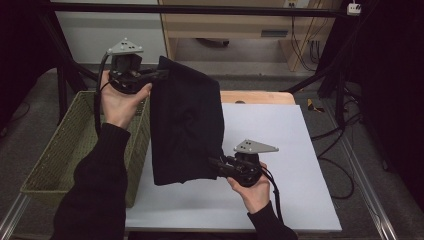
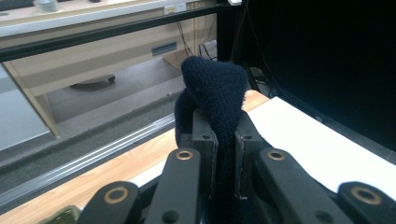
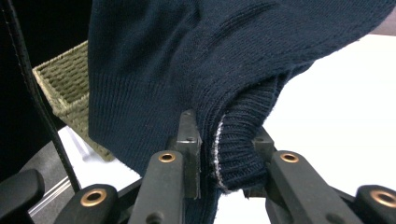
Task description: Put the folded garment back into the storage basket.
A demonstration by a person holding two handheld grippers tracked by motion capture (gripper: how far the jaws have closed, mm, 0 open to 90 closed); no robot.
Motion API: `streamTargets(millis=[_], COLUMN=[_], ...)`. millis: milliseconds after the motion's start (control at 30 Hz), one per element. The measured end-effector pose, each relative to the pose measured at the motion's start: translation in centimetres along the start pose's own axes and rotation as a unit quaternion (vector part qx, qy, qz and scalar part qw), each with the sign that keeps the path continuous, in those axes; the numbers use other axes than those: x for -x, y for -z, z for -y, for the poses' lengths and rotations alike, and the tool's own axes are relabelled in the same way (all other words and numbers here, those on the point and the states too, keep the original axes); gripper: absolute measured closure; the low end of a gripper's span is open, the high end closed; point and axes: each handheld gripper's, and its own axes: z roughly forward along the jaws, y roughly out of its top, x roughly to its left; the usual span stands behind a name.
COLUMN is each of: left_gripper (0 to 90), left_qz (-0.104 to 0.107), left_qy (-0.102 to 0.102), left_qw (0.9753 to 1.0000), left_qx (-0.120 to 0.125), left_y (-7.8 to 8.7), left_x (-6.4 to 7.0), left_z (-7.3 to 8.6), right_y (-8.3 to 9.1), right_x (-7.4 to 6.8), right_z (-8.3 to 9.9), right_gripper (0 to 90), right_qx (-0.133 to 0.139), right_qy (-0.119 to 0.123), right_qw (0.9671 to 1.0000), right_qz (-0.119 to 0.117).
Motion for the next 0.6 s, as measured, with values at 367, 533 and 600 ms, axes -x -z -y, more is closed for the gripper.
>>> streamTargets(millis=[367, 533, 600], left_gripper=[82.4, 82.4, 82.4], left_qz=[-0.020, -0.028, -0.031], left_qy=[0.002, 0.001, 0.002], left_qw=[0.9998, 0.9996, 0.9995], left_qx=[-0.002, -0.004, -0.004], left_y=[2.5, 3.6, 3.8], left_x=[-2.3, -3.2, -3.4], left_z=[-0.4, -0.6, -0.6], right_y=[-2.4, -3.1, -3.4], right_x=[-1.9, -2.7, -3.0], right_z=[-1.3, -1.9, -2.0], right_gripper=[73.2, 73.2, 73.2], right_qx=[0.010, 0.014, 0.015], right_qy=[0.011, 0.014, 0.014], right_qw=[0.9998, 0.9996, 0.9996], right_qz=[-0.015, -0.019, -0.021])
